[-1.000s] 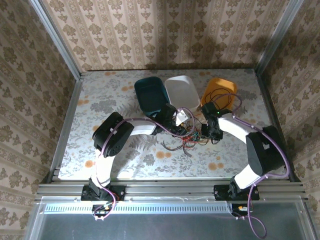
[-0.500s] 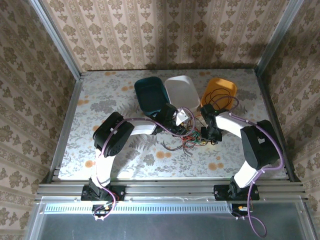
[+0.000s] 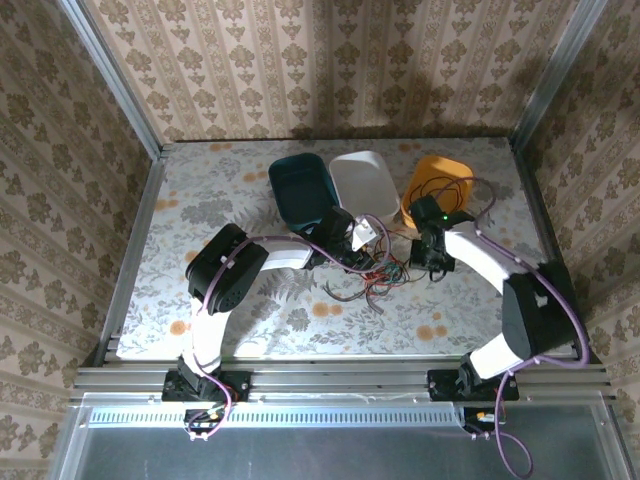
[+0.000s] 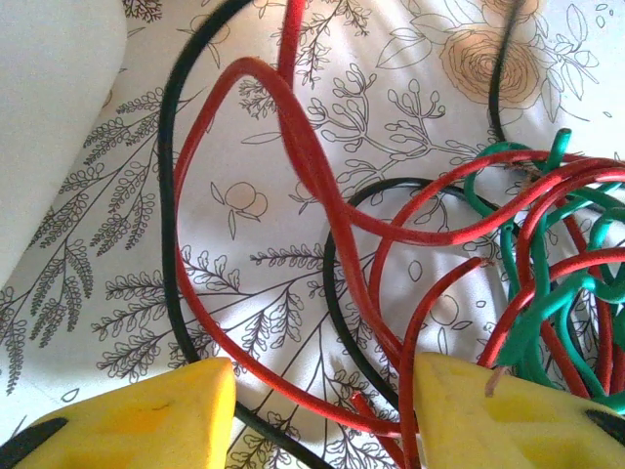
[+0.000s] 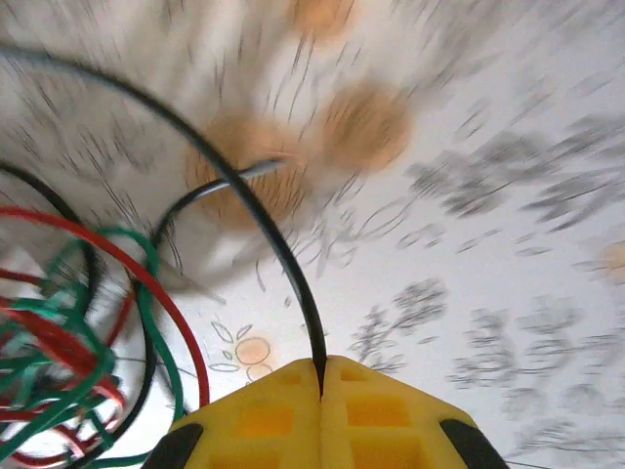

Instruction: Untangle the cables

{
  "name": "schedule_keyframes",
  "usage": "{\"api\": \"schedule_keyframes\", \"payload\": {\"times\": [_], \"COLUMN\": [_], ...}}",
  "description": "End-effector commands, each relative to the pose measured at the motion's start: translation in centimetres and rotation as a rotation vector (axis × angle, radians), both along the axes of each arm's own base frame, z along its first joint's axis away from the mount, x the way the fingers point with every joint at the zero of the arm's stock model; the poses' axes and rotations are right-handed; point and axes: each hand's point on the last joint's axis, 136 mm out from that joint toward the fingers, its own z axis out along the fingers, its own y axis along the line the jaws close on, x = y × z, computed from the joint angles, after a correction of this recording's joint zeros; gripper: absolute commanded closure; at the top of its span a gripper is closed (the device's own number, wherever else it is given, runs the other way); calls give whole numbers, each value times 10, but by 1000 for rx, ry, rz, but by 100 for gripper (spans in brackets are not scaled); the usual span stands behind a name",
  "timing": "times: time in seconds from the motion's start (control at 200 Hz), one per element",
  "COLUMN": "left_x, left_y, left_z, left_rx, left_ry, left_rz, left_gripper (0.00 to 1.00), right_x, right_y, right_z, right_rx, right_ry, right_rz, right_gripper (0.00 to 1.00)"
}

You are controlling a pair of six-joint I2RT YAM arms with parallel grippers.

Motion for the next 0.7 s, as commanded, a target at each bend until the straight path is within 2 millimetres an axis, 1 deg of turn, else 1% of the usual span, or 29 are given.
{"api": "schedule_keyframes", "payload": {"times": [0.0, 0.015, 0.025, 0.045, 0.17, 0.26, 0.335, 0.39, 0.46, 0.565, 0.695], "left_x": [1, 1, 1, 0, 0, 0, -1, 0, -1, -2, -3], "left_y": [5, 5, 5, 5, 6, 6, 6, 6, 6, 7, 10], "left_z": [-5, -5, -5, -6, -7, -9, -9, -10, -12, -13, -16], "left_rx": [28, 29, 30, 30, 31, 31, 30, 31, 34, 41, 50], "left_ry": [-10, -9, -9, -7, -1, 5, 10, 12, 15, 18, 22], "left_rz": [1, 0, 1, -1, 3, 8, 10, 15, 14, 19, 27], "left_gripper": [47, 47, 48, 47, 47, 48, 47, 48, 48, 47, 47], "right_x": [24, 27, 28, 31, 48, 59, 65, 70, 75, 80, 86], "right_y": [-35, -38, -40, -43, -57, -62, -66, -68, -74, -83, -89], "right_z": [71, 77, 88, 101, 171, 217, 248, 267, 288, 312, 339], "right_rx": [-168, -185, -190, -206, -279, -312, -343, -352, -373, -354, -309], "right_ry": [-206, -220, -252, -290, -481, -608, -685, -731, -785, -865, -948], "right_rz": [-63, -64, -67, -70, -73, -73, -78, -77, -102, -142, -170], "right_gripper": [100, 100, 100, 100, 100, 100, 100, 100, 100, 100, 100]}}
